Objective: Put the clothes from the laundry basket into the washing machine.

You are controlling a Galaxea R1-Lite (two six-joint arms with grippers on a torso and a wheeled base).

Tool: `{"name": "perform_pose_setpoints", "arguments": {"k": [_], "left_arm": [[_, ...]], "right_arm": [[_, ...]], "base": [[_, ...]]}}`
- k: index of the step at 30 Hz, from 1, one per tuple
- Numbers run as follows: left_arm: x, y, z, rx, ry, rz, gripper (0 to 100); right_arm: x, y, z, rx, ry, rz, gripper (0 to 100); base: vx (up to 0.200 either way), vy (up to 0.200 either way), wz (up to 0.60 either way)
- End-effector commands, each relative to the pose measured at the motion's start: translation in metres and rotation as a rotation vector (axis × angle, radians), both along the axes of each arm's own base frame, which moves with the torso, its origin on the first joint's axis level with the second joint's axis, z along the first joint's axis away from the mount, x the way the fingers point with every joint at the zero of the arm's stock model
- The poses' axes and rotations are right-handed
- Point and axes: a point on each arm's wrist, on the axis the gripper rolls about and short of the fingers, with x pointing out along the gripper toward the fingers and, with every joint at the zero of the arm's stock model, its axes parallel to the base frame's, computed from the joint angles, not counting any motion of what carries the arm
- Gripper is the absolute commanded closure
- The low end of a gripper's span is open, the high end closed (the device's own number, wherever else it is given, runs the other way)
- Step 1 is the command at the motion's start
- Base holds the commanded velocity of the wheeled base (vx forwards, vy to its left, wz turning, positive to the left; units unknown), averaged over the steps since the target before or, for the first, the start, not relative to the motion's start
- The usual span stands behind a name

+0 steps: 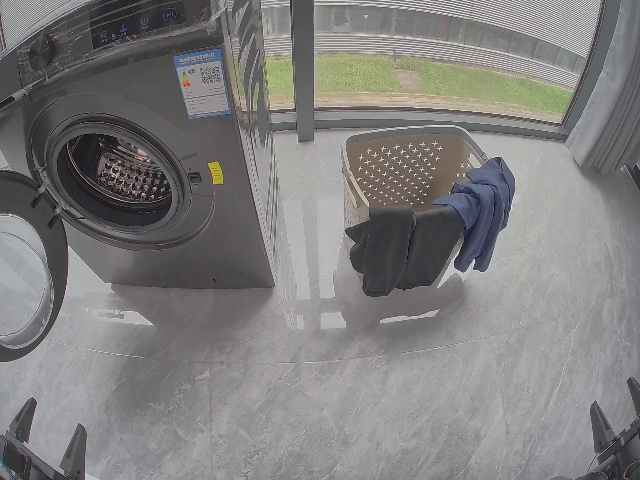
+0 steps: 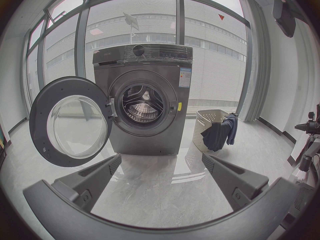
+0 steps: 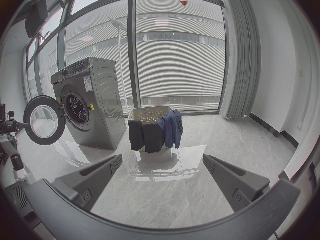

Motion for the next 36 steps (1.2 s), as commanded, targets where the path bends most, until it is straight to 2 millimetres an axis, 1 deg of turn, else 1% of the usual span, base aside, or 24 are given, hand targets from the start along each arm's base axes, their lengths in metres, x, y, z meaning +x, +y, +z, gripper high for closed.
{"name": "perform_pose_setpoints", "arguments": {"k": [1,8,17,29,36], "left_arm": [[0.0002,0.0000,-0.0052,-0.001,0.002,0.000,0],[0.0002,0.0000,-0.0052,-0.001,0.002,0.000,0],[0.0002,0.0000,-0.0052,-0.001,0.002,0.001,0],[0.0002,0.0000,-0.0052,-0.004,0.002,0.000,0],[0.0002,0.0000,-0.0051,-0.003,0.001,0.000,0]], "right_arm": [[-0.0002,0.0000,-0.0039,0.000,-0.002,0.000,0],[-0.0002,0.0000,-0.0039,0.000,-0.002,0.000,0],[-0.0001,0.0000,-0.0044,0.000,0.000,0.000,0],[-0.0002,0.0000,-0.0039,0.000,-0.002,0.000,0],[-0.0002,0.0000,-0.0039,0.000,-0.002,0.000,0]], "base": [[0.200,0.000,0.00],[0.200,0.000,0.00],[0.000,0.000,0.00],[0.000,-0.200,0.00],[0.000,0.000,0.00]]}}
